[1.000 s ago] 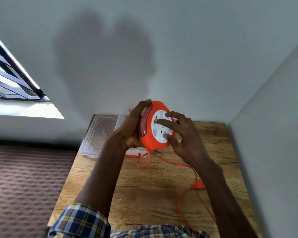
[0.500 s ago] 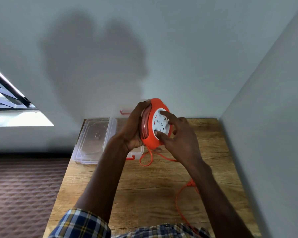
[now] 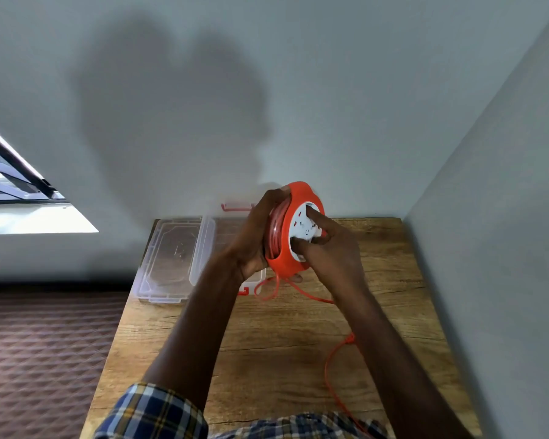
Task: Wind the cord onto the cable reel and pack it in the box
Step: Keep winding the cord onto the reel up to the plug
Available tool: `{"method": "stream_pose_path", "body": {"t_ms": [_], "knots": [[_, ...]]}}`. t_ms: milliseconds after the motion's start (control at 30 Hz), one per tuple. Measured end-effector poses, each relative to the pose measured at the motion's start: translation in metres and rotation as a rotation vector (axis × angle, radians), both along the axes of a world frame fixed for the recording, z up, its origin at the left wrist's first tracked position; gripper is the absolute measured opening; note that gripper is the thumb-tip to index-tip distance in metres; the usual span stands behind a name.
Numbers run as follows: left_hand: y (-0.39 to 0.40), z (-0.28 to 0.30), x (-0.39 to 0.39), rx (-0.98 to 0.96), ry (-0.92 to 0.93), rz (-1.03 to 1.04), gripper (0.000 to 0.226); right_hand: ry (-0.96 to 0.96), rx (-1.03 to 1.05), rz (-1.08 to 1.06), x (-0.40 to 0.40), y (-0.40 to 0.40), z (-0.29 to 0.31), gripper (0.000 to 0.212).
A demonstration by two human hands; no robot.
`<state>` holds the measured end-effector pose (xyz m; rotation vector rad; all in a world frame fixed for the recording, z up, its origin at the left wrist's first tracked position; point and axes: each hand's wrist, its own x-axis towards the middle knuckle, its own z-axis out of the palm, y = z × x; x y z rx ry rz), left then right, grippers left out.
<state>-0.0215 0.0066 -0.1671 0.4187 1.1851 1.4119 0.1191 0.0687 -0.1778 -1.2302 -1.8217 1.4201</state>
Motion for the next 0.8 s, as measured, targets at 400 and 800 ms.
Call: {"method": "stream_pose_path", "body": {"t_ms": [400,800], "knots": [[-0.006,0.005,-0.007,0.068,-0.165,-0.027,0.072,-0.115,0.367,-0.021,0.008,-0.008,-0.002,0.063],[-0.011,0.002,-0.024,0.068,-0.215,-0.108,0.073,-0.183,0.624,0.38,0.022,0.006,0.02,0.056]]}}
